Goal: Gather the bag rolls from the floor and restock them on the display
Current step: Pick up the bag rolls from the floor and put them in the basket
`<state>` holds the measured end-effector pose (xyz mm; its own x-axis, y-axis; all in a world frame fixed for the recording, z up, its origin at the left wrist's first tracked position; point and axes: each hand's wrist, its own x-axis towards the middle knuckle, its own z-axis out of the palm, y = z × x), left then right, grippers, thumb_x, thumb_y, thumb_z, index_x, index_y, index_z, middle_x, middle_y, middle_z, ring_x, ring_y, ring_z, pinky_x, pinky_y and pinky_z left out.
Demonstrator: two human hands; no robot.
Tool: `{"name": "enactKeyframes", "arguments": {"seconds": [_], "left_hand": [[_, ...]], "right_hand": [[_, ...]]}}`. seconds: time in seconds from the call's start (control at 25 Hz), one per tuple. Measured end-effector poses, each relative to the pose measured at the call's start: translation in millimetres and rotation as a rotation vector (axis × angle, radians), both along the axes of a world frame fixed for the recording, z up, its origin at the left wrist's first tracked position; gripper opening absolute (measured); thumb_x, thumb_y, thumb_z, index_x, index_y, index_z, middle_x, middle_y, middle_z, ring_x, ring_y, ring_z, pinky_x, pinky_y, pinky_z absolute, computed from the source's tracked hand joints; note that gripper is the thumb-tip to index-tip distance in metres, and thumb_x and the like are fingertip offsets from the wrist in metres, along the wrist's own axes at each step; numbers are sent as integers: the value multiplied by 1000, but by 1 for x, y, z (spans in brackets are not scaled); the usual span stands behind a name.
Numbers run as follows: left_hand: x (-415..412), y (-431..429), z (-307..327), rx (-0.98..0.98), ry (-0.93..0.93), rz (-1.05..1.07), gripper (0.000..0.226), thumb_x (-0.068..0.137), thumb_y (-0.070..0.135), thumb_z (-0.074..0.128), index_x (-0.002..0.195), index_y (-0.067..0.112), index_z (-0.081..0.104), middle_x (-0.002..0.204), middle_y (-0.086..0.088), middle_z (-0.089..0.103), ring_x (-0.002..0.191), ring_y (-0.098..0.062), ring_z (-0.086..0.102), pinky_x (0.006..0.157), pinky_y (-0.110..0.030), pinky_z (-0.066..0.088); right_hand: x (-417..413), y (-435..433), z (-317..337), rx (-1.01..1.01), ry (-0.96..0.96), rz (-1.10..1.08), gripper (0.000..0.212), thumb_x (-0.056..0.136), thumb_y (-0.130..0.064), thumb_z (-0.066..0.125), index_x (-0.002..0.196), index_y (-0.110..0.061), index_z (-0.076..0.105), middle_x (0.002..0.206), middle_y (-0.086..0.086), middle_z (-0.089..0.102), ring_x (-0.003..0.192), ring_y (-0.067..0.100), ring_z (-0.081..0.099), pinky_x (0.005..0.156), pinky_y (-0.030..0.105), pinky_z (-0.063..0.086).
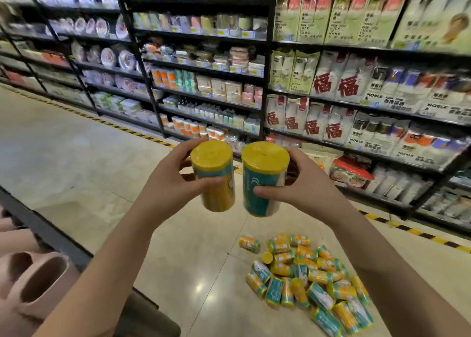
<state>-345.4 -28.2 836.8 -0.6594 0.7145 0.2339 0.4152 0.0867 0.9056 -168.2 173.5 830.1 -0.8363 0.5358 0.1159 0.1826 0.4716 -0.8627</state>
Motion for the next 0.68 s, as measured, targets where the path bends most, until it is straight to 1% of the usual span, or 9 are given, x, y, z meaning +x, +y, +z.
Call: {"name": "enactKeyframes", "arguments": {"seconds": [0.12, 0.16, 0.28, 0.4, 0.44, 0.52, 0.56, 0.6, 0.68], "left_hand": [[30, -21, 9, 9, 7, 85, 77, 58, 41, 88, 129, 45, 59, 123, 21, 66, 117, -6, 59, 89, -34, 59], [40, -29, 9, 10, 7, 125, 76, 59, 39, 88, 129, 44, 59, 122, 22, 66, 117, -5, 60, 89, -32, 59], [79, -62, 5, 4, -5, 302, 79, 59, 41, 88, 132, 41, 57, 123, 21, 65, 119, -7, 59, 89, -28, 58], [126, -110, -5, 9, -22, 470, 79, 65, 43, 93, 135, 40, 55, 126, 18, 65, 120, -9, 60, 94, -35, 58], [145, -131, -6, -3, -17, 543, 79, 66, 47, 91, 136, 41, 55, 128, 17, 64, 121, -8, 60, 95, -36, 57], [179, -166, -4, -30, -2, 660, 80, 66, 52, 88, 136, 44, 52, 131, 17, 61, 122, -6, 59, 99, -36, 55], [198, -187, -2, -35, 16, 724, 77, 68, 49, 88, 136, 45, 52, 130, 19, 61, 121, -4, 59, 100, -36, 54], [216, -208, -1, -35, 27, 792, 74, 71, 44, 88, 136, 46, 52, 127, 22, 63, 120, -2, 59, 101, -35, 53], [257, -254, 0, -14, 0, 946, 70, 73, 36, 88, 133, 47, 54, 121, 24, 66, 116, 3, 60, 102, -36, 53]], "right_hand": [[1, -5, 10, 9, 41, 96, 84, 56, -53, 93, 128, -44, 51, 121, -27, 59, 115, -2, 55, 83, 18, 50], [1, -8, 11, 11, 55, 139, 84, 53, -55, 92, 126, -44, 51, 120, -28, 59, 114, -4, 55, 80, 16, 48], [-1, -22, 15, 10, 90, 325, 86, 48, -61, 90, 124, -47, 52, 118, -29, 62, 111, -7, 57, 85, 23, 52], [-5, -50, 15, -10, 91, 557, 82, 46, -61, 89, 120, -51, 54, 115, -34, 63, 109, -11, 57, 85, 21, 52], [-6, -66, 15, -5, 78, 646, 82, 46, -61, 92, 120, -50, 55, 116, -32, 63, 110, -9, 58, 87, 24, 53], [-7, -99, 15, -12, 67, 770, 77, 52, -53, 93, 120, -48, 57, 117, -28, 65, 112, -3, 60, 89, 29, 54], [-5, -122, 16, -27, 77, 831, 71, 57, -46, 94, 118, -48, 57, 115, -29, 66, 110, -5, 60, 87, 27, 54], [-2, -147, 18, -40, 87, 892, 66, 61, -38, 94, 115, -48, 58, 112, -31, 66, 107, -7, 60, 83, 22, 53], [9, -201, 20, -57, 105, 1022, 64, 64, -30, 95, 115, -46, 59, 109, -32, 66, 104, -9, 61, 76, 14, 52]]}}
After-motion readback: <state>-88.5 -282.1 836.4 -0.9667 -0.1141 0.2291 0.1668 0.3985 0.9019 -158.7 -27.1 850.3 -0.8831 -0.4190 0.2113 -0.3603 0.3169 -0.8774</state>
